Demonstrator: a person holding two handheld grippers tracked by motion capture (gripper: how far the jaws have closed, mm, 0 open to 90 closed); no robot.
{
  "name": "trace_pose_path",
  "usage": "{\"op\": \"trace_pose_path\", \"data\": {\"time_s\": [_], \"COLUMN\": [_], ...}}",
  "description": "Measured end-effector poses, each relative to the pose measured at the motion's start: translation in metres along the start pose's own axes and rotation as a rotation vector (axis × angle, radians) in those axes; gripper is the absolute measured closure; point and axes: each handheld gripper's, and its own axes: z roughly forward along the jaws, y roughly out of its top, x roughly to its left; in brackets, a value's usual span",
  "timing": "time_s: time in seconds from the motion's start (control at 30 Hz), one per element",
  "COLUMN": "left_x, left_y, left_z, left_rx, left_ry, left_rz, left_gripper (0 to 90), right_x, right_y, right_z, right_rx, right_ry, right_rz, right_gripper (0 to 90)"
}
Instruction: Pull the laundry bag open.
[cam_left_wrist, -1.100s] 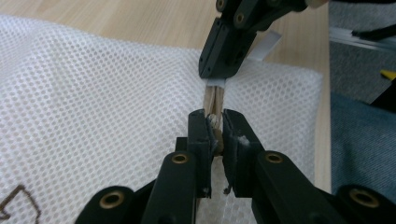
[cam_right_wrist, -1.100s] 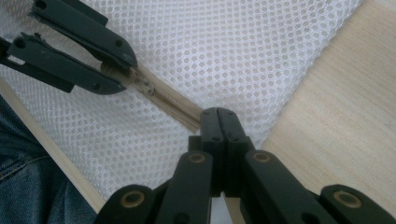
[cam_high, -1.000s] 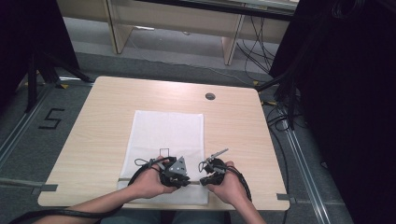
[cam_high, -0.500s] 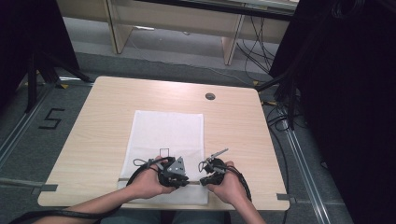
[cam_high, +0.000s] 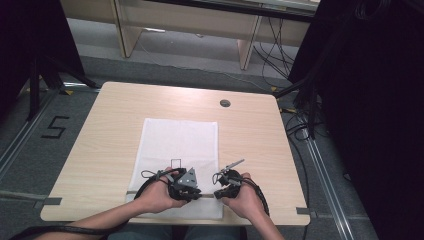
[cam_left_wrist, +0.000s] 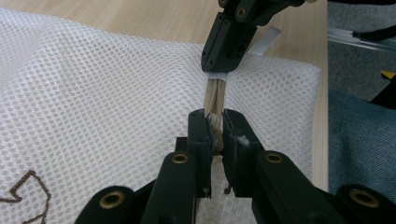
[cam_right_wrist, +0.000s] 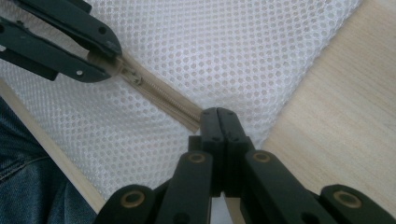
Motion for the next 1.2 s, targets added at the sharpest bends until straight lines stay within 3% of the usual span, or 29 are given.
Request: {"op": "trace_pose_path", "data": {"time_s": [0.23, 0.47, 0.5, 0.8, 0.93, 1.0, 1.2], "left_x": [0.0005, 0.001, -0.0001, -0.0011, 0.0, 0.0002, -0.0003], "left_y": [-0.0022, -0.0015, -0.0018, -0.002, -0.0017, -0.0026, -0.0032], "left_z": [-0.0022, -0.003, -0.0028, -0.0029, -0.0049, -0.0057, -0.0062], "left_rx": [-0.003, 0.002, 0.002, -0.006, 0.003, -0.002, 0.007], "left_ry": [-0.002, 0.001, 0.0, 0.001, 0.008, 0.002, 0.005], "left_rz": [-0.015, 0.01, -0.007, -0.007, 0.013, -0.008, 0.002], "left_gripper": [81.8, 81.8, 81.8, 81.8, 81.8, 81.8, 81.8], "right_x": [0.0002, -0.0004, -0.001, -0.0004, -0.0005, -0.0005, -0.0004], "right_y": [0.0001, 0.0001, 0.0, -0.0002, -0.0003, -0.0002, -0.0002], "right_z": [0.0003, 0.0004, 0.0008, 0.0003, 0.0001, 0.0003, 0.0002], "right_rx": [0.002, -0.001, -0.007, -0.003, -0.003, -0.002, -0.002], "right_ry": [0.0, 0.0, 0.002, 0.002, 0.003, 0.004, 0.004], "right_rz": [0.006, 0.0, -0.008, 0.001, 0.001, -0.002, -0.002], "right_gripper": [90.0, 90.0, 90.0, 90.0, 90.0, 90.0, 90.0]}}
